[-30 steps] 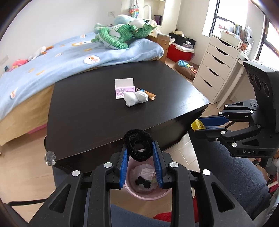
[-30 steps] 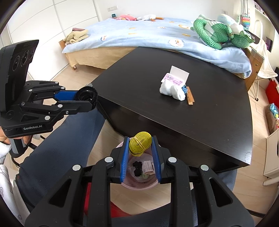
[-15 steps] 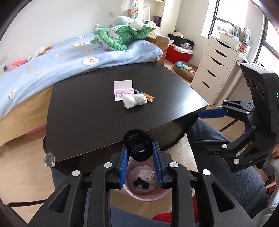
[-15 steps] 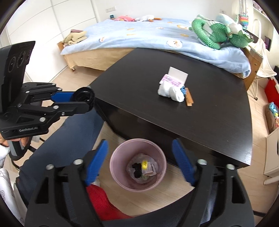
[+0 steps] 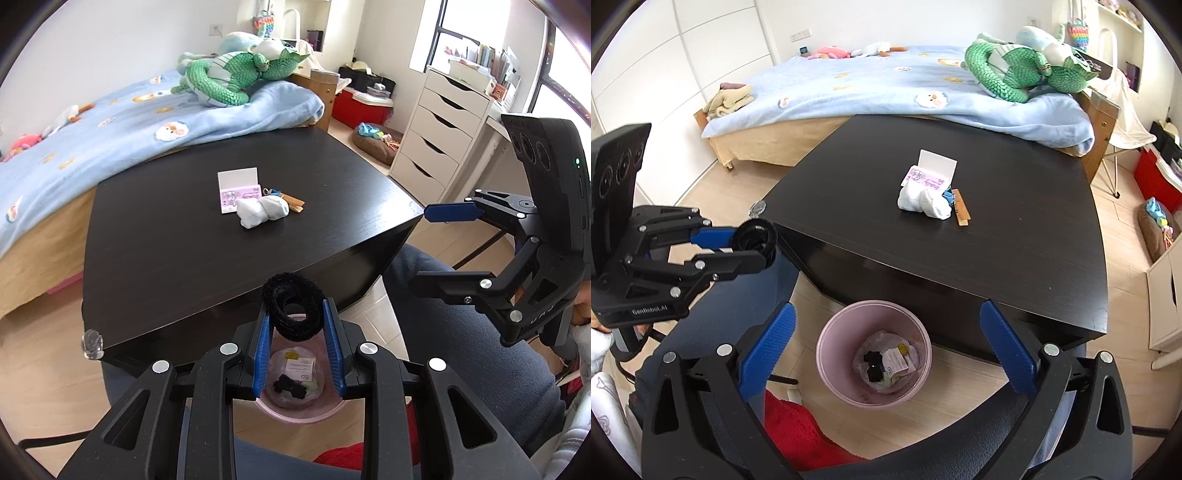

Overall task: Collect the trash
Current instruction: 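Open the left gripper over the wastebasket to drop the black ring, then reach the right gripper to the wooden stick and grasp it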

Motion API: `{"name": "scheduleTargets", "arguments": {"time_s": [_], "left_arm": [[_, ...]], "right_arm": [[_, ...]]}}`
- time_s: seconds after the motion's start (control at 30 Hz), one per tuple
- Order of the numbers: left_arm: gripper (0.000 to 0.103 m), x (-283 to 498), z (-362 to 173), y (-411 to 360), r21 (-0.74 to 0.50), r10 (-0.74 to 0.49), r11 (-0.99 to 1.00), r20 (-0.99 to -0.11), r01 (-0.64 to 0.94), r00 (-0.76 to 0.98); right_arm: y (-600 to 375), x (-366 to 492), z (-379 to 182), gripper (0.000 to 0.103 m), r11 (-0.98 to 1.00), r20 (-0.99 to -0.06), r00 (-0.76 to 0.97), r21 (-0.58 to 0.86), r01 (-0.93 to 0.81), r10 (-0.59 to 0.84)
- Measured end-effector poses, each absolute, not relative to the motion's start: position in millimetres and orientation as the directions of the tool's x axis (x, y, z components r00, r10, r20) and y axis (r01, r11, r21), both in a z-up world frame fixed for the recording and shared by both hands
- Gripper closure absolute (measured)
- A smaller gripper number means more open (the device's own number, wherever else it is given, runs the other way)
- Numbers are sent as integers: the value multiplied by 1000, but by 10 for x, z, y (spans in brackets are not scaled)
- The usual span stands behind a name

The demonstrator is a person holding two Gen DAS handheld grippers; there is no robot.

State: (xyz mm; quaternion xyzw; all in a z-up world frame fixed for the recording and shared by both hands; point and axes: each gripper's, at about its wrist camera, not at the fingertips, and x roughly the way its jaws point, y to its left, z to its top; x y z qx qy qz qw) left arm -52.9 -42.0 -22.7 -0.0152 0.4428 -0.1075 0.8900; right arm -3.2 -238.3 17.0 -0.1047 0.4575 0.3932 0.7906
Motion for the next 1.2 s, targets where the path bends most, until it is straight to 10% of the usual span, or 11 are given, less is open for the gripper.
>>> {"name": "scheduleTargets", "arguments": {"time_s": [0.83, 1.03, 1.2], "left_arm": [[74, -511, -267, -615, -135, -251, 961, -794, 242, 554], [16, -507, -279, -616, -163, -276, 956, -782, 243, 560], [10, -484, -304, -560, -135, -223, 972, -788, 193, 574]], "right_arm": [[-2639, 79, 208, 4, 735, -797, 324, 209, -645, 510], [-2653, 92, 195, 4, 740, -797, 325, 213, -638, 510], [-2669, 104, 182, 3, 743, -797, 326, 215, -633, 508]]}}
